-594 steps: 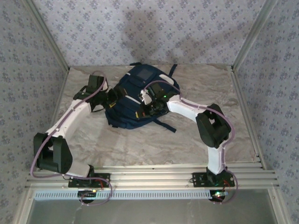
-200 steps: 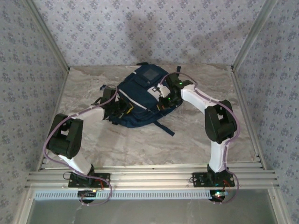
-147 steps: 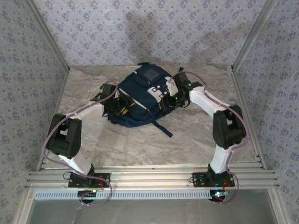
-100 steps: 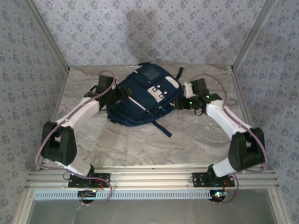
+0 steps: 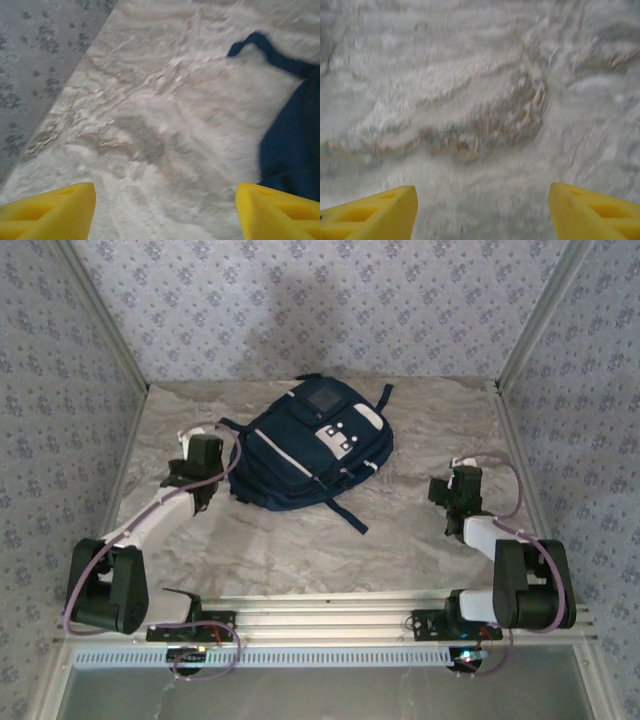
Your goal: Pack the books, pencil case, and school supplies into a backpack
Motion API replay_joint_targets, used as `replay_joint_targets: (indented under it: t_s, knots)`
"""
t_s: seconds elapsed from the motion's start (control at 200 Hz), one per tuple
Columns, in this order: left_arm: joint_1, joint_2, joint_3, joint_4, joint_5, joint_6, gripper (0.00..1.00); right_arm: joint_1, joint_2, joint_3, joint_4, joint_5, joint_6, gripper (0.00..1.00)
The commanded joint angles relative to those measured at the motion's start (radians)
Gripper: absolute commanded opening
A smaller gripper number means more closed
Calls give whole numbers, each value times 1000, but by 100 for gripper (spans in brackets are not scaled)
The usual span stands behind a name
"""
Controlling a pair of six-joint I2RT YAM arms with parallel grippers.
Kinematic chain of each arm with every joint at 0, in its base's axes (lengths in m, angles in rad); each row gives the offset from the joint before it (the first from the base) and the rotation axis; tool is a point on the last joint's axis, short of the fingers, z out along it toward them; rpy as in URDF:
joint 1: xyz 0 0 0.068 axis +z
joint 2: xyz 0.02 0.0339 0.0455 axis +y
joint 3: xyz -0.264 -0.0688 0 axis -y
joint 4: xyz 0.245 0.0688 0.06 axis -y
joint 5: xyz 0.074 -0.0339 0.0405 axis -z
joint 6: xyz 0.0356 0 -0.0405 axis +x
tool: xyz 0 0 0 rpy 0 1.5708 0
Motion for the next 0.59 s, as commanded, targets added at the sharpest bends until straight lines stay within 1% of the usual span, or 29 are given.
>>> replay_joint_targets:
  t_s: [0.0, 0.03, 0.06, 0.115, 0.13, 0.15, 0.2, 0.23, 0.285, 0.305, 0.345, 0.365, 0.375, 0.41, 0.45, 0.47, 0.495, 0.59]
  knots:
    - [43, -4, -68, 226, -86, 112, 73, 2, 35, -18, 301, 40, -51, 70]
    - [57, -2, -95, 257, -75, 108, 73, 6, 49, -31, 350, 44, -69, 70]
    - [73, -3, -123, 302, -57, 104, 73, 5, 62, -25, 336, 49, -65, 71]
    - [97, -6, -175, 388, -1, 110, 73, 7, 98, -29, 373, 56, -64, 71]
    - [102, -8, -188, 413, 3, 115, 73, 7, 110, -34, 393, 54, -64, 71]
    - [109, -8, -205, 446, 36, 124, 73, 6, 131, -45, 431, 50, -65, 71]
    - [122, -1, -243, 532, 80, 148, 73, 9, 188, -72, 532, 34, -70, 78]
    - [132, 5, -261, 575, 106, 157, 73, 13, 215, -80, 583, 46, -78, 81]
    - [144, 21, -281, 639, 142, 180, 73, 13, 185, -57, 484, 40, -75, 84]
    - [147, 26, -290, 660, 147, 186, 73, 10, 191, -58, 494, 27, -76, 85]
    - [155, 36, -312, 710, 169, 194, 73, 8, 196, -65, 522, 22, -79, 91]
    - [162, 42, -322, 741, 183, 195, 77, 8, 190, -60, 501, 21, -77, 98]
    - [164, 46, -330, 757, 188, 196, 78, 7, 189, -58, 491, 20, -76, 100]
    - [175, 62, -353, 814, 203, 192, 79, 6, 192, -61, 507, 18, -76, 100]
    - [192, 76, -365, 838, 233, 180, 79, 6, 191, -59, 499, 19, -76, 100]
    - [199, 87, -374, 863, 255, 178, 84, 6, 191, -57, 496, 20, -76, 100]
    - [207, 100, -390, 895, 282, 179, 85, 6, 192, -60, 506, 19, -77, 100]
    - [215, 178, -445, 1064, 337, 187, 88, 8, 193, -59, 503, 22, -78, 100]
